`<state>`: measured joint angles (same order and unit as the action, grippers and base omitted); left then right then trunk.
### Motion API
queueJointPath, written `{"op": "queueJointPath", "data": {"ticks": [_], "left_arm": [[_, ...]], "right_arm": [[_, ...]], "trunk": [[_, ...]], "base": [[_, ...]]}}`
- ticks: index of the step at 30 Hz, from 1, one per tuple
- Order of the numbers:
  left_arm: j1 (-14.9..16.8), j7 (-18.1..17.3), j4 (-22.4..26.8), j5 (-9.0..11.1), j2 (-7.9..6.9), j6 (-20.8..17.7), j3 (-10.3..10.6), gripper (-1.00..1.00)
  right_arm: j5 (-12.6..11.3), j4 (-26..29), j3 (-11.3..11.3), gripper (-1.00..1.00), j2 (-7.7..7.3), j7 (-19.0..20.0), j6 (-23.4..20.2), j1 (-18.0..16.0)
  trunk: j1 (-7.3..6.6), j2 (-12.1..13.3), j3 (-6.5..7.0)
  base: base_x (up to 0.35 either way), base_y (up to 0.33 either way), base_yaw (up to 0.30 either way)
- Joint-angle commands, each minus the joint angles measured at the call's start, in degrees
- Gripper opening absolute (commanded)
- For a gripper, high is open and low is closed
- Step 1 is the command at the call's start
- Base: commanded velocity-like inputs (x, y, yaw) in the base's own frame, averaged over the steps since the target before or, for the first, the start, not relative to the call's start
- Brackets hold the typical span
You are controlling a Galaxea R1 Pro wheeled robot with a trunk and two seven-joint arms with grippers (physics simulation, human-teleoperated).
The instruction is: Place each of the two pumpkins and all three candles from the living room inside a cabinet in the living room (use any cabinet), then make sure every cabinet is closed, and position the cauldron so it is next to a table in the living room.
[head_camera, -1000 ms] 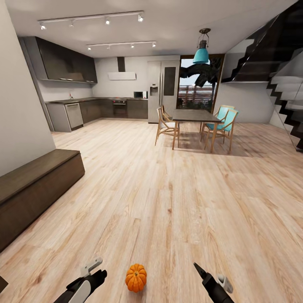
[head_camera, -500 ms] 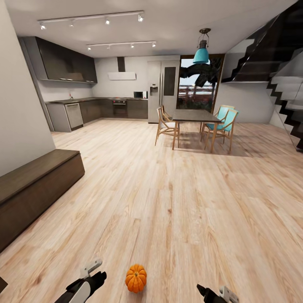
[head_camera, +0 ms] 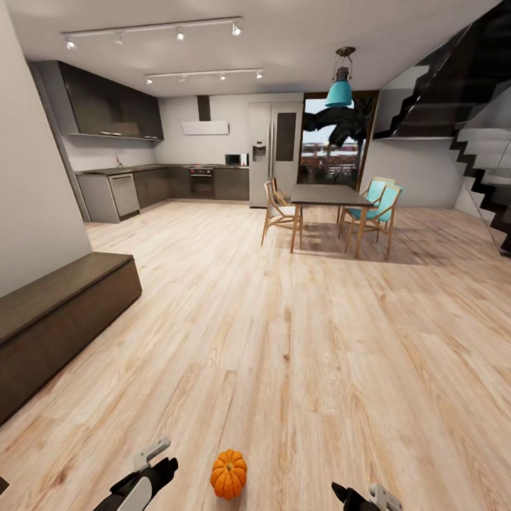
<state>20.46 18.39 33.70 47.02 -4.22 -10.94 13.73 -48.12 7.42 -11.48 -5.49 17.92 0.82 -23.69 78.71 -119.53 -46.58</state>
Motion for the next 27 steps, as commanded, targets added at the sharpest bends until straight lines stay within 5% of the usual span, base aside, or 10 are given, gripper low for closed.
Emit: {"op": "queueJointPath", "data": {"ticks": [1, 27], "left_arm": [[0.02, 0.51, 0.14, 0.43, -0.08, -0.08, 0.43, 1.0], [0.02, 0.5, 0.14, 0.35, -0.09, -0.05, 0.41, 1.0]], "right_arm": [[-0.58, -0.05, -0.49, 1.0, -0.1, 0.2, -0.12, -0.04], [0.65, -0.04, -0.56, 1.0, -0.22, 0.54, -0.47, -0.04]], "trunk": [[-0.01, -0.03, -0.1], [-0.01, -0.03, -2.11]], "base": [[0.001, 0.0, -0.096], [0.0, 0.018, -0.155]]}}
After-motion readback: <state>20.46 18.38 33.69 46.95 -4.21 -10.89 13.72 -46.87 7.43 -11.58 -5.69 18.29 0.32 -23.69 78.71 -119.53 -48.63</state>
